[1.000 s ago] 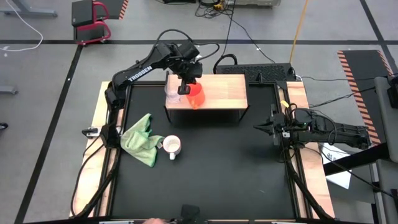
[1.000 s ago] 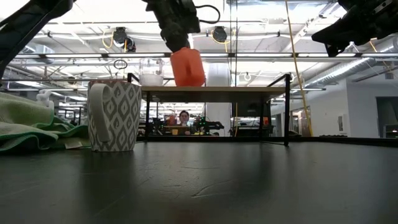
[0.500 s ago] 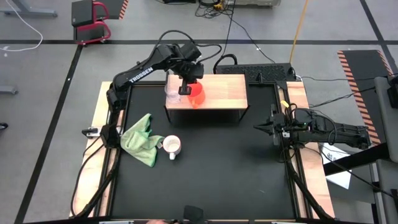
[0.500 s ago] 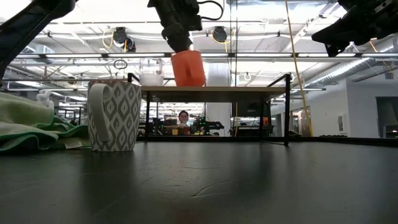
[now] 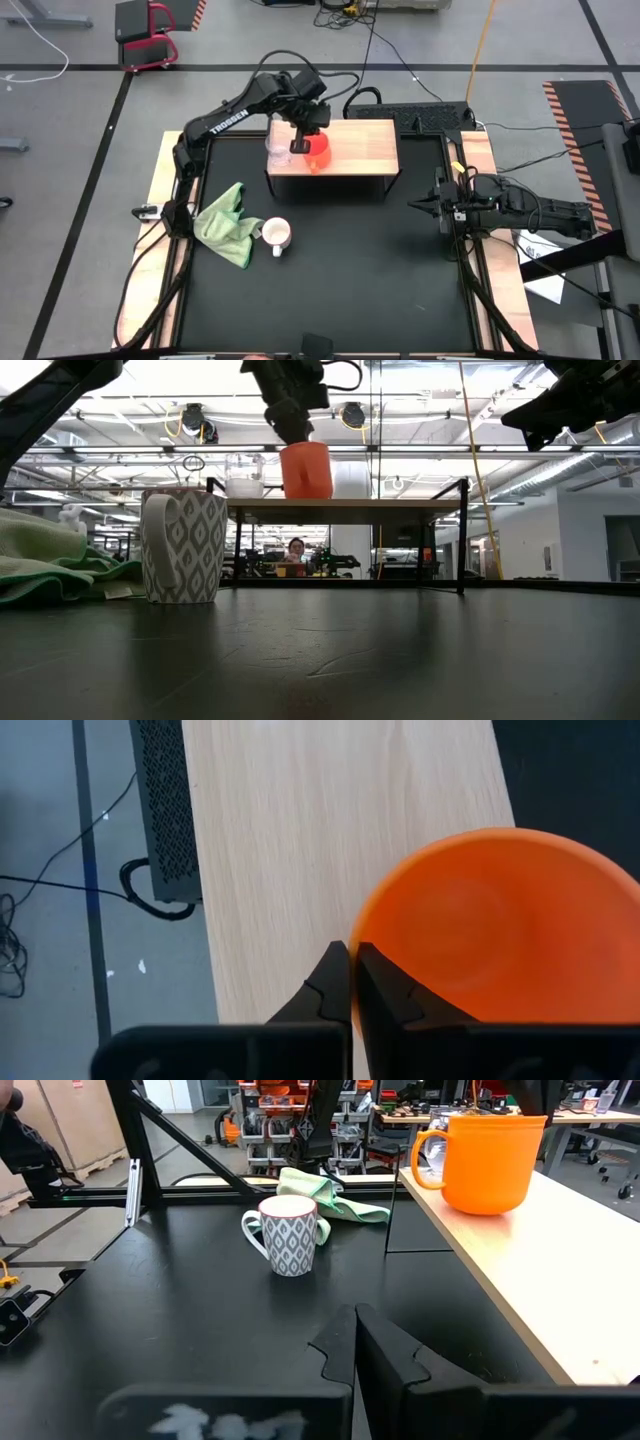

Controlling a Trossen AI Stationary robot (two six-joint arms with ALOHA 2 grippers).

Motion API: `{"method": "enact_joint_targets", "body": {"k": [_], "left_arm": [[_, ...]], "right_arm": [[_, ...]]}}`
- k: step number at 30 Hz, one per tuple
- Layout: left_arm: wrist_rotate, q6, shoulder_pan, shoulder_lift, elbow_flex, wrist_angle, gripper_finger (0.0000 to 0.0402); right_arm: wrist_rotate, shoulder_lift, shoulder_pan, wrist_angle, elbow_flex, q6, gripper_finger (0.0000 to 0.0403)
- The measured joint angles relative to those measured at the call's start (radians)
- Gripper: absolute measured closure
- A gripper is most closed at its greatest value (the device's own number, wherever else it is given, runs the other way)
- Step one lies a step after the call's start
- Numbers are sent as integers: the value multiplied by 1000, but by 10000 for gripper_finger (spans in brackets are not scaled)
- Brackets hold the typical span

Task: Stack small to large cups/mugs on shelf
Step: Put the orange mug on the shelf

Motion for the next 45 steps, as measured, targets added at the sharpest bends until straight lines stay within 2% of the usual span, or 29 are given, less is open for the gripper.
{"method": "enact_joint_targets", "body": {"k": [45], "left_arm": [[-4, -6, -23, 32, -1, 36, 397]], "right_arm": [[0, 0, 0, 0, 0, 7, 403]]}}
